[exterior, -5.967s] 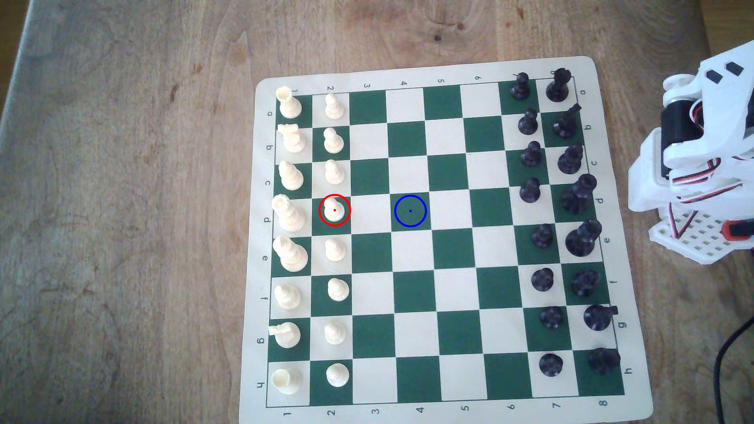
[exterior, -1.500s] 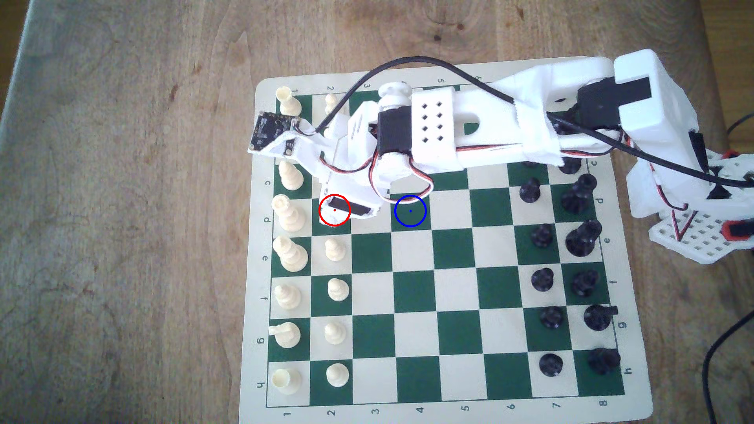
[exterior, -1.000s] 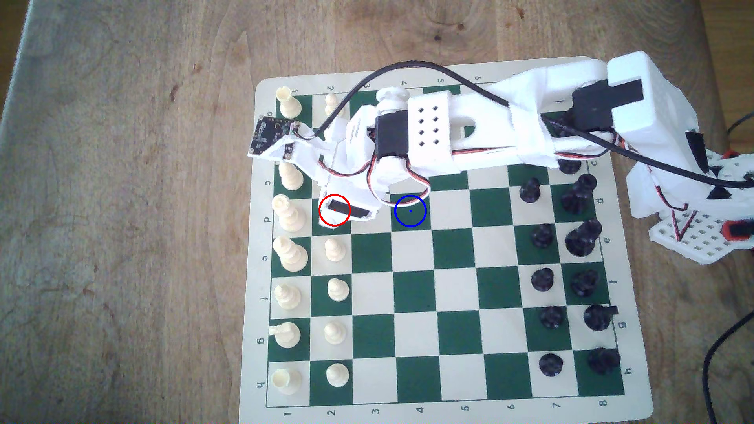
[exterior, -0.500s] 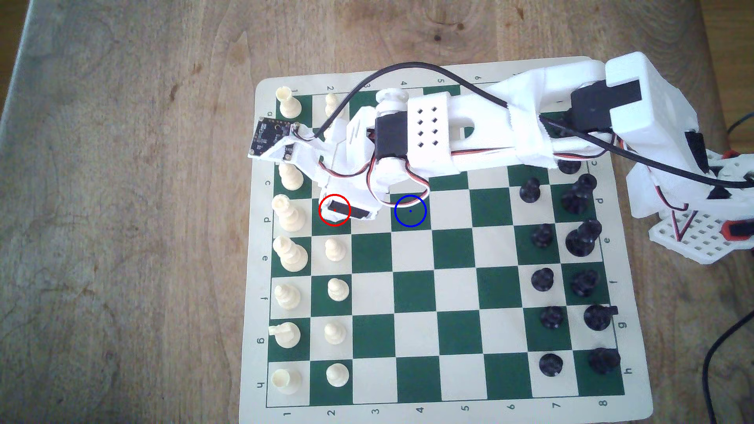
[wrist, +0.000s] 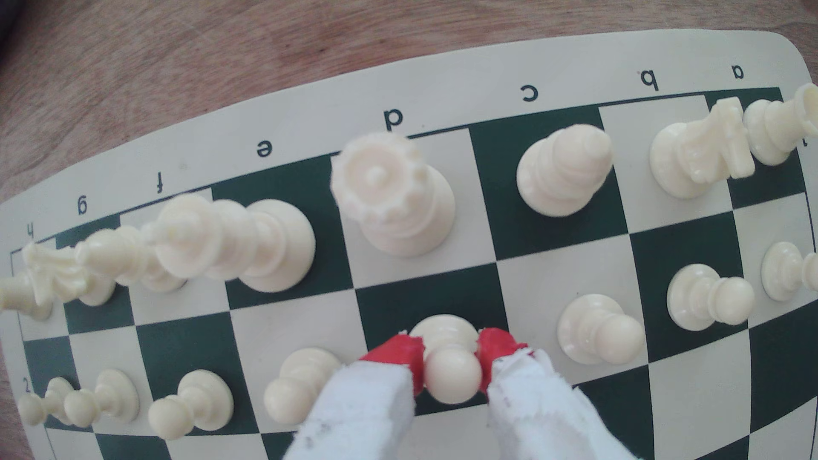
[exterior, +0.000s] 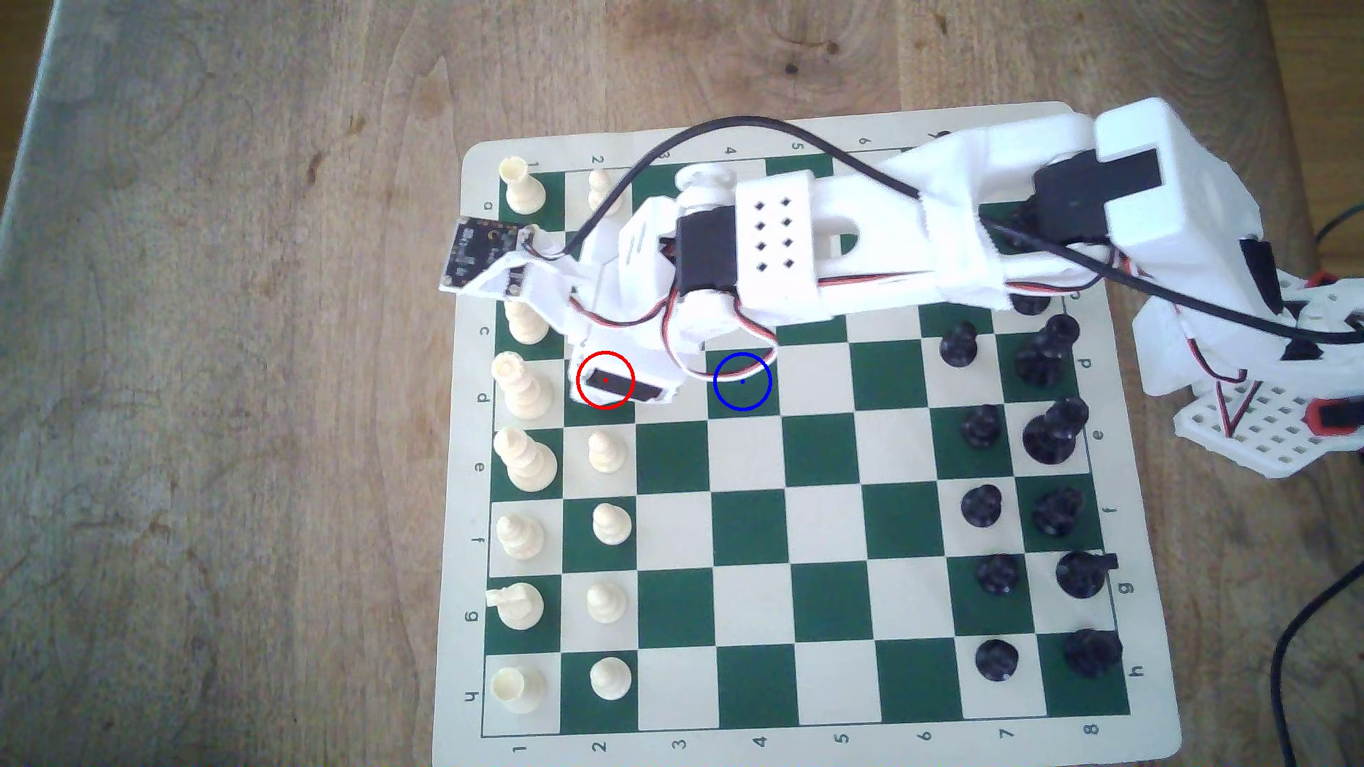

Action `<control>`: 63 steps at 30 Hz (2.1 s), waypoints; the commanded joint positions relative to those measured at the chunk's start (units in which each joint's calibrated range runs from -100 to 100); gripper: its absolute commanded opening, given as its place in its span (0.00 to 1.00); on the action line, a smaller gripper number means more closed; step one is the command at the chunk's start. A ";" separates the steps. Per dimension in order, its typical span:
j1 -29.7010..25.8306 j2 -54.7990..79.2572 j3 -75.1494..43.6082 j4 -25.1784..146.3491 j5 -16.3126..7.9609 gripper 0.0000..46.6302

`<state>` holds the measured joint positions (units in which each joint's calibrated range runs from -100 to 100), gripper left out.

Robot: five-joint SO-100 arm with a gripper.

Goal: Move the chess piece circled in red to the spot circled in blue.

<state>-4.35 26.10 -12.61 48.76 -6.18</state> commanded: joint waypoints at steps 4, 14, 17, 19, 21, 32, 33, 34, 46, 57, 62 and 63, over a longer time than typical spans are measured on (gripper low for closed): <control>0.32 -19.05 9.98 -1.59 -0.34 0.08; 0.09 -34.33 30.11 -2.08 -0.15 0.08; 0.01 -38.24 36.18 -2.66 -0.20 0.08; -0.07 -39.17 38.45 -3.06 -0.20 0.08; -0.38 -39.60 40.80 -3.06 -0.10 0.08; -1.48 -36.54 42.71 -4.21 -0.24 0.09; -1.48 -36.12 42.71 -4.46 -0.20 0.09; -1.40 -35.18 42.71 -4.87 -0.15 0.09; -0.69 -27.97 39.53 -6.26 -0.24 0.09; 0.17 -26.52 37.27 -6.26 0.05 0.09; 0.40 -26.61 36.27 -6.26 0.05 0.09; 0.40 -26.52 36.18 -6.26 0.05 0.09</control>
<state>-4.57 0.29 28.78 43.11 -6.47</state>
